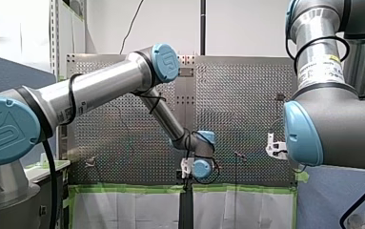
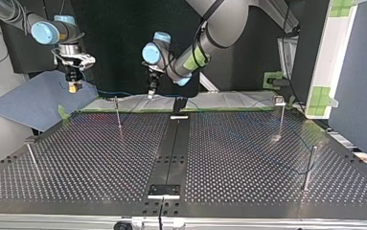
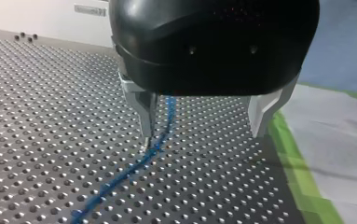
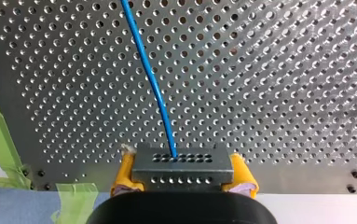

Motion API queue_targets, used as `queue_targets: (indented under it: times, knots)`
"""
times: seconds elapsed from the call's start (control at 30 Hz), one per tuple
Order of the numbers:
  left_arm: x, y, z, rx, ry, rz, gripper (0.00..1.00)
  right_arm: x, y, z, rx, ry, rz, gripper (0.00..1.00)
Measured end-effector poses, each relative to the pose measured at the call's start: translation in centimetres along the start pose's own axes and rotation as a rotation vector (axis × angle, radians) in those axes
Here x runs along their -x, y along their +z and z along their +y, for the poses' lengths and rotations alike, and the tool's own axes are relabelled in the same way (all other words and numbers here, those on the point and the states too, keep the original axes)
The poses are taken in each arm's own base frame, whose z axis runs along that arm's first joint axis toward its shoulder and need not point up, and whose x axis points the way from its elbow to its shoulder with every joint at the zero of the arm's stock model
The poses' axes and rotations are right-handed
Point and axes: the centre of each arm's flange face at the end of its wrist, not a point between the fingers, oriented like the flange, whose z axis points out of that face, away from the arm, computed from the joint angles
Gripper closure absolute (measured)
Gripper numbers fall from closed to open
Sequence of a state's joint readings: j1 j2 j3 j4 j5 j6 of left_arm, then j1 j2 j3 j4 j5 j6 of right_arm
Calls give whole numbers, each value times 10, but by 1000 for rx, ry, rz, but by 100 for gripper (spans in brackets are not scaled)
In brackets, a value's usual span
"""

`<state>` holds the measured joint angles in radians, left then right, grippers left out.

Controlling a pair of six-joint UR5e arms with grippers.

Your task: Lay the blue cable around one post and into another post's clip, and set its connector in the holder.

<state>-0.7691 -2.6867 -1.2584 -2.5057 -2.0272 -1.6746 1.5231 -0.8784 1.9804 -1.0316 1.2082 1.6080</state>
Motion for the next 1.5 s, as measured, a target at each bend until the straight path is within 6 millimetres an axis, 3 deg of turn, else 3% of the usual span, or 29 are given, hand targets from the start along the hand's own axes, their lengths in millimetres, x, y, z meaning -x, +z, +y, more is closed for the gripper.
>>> queue_targets:
  times: [0.7, 0.9, 1.13, 1.5]
  knots:
    - [-11, -36, -16, 76, 43, 14, 0, 3, -9, 0, -5, 26, 19, 100]
    - [-8, -30, -17, 59, 31, -12, 0, 2, -7, -7, -44, 41, 34, 100]
    - [7, -8, -18, 19, -13, -84, 0, 2, -7, -16, -93, 45, 35, 100]
    - [17, 12, 0, 42, -31, -114, 0, 2, -6, -18, -101, 45, 35, 100]
